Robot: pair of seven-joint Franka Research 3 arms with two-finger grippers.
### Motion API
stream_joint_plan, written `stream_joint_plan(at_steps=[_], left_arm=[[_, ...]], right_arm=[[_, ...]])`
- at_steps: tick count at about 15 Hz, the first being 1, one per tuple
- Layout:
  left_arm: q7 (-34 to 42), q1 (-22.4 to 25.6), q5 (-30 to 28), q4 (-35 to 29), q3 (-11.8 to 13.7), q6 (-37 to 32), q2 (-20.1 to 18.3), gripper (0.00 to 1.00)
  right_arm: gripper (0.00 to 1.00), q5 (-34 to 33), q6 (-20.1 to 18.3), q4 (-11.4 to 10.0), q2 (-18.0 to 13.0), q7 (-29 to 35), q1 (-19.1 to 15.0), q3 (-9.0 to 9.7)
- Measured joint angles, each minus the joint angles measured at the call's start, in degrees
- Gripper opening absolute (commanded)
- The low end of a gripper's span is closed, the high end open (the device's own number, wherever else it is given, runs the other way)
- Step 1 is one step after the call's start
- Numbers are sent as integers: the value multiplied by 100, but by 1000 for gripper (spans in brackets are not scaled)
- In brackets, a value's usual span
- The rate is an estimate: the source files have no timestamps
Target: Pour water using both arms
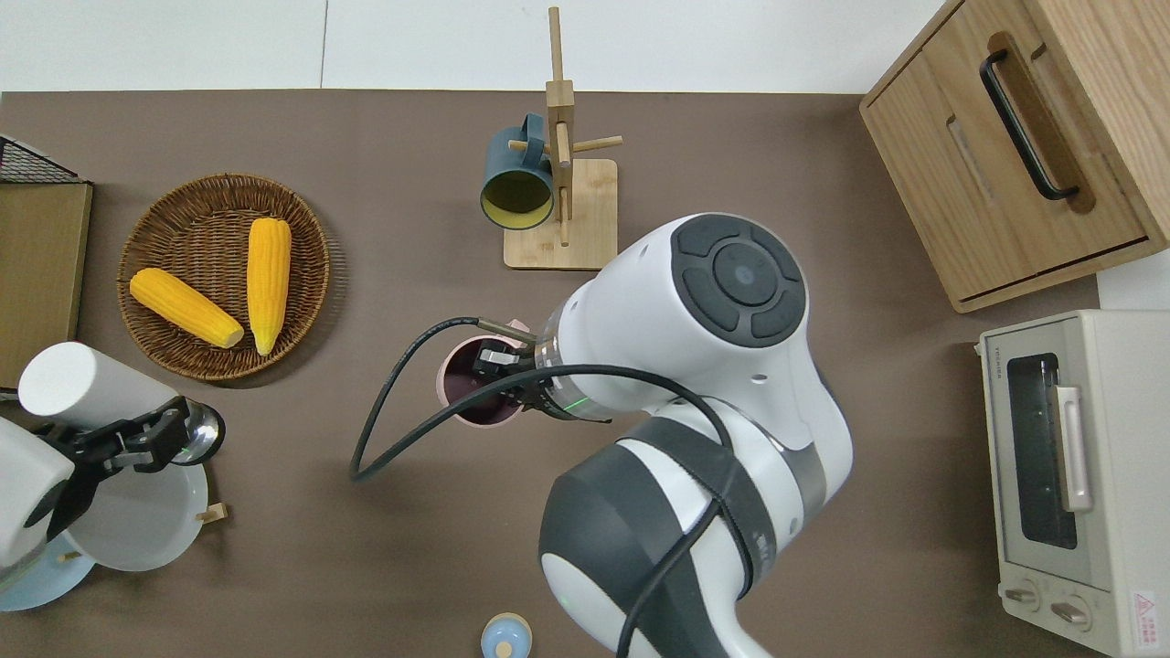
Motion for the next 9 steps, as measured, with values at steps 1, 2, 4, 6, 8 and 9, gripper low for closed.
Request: stream_joint_plan(at_steps=[1, 2, 4, 6, 8, 9], left_arm=[[-2, 0, 0, -181, -26, 22, -129, 0], [-2, 0, 0, -294, -44, 27, -212, 0], [-3, -22, 0, -509, -66, 32, -347, 0], [-5, -65, 0, -607, -76, 34, -394, 0], [-13, -71, 0, -625, -119, 35, -398, 0], [-17, -72, 0, -629, -127, 35, -398, 0]], right_arm=[[0, 0, 209, -122, 32, 142, 9, 86], [0, 0, 373, -201, 73, 190, 30, 132], [0, 0, 765, -332, 243, 281, 177, 168], [0, -3, 1153, -382, 488, 362, 352, 172], [0, -7, 1392, -391, 705, 378, 439, 172], [0, -28, 1478, -392, 781, 392, 473, 172]])
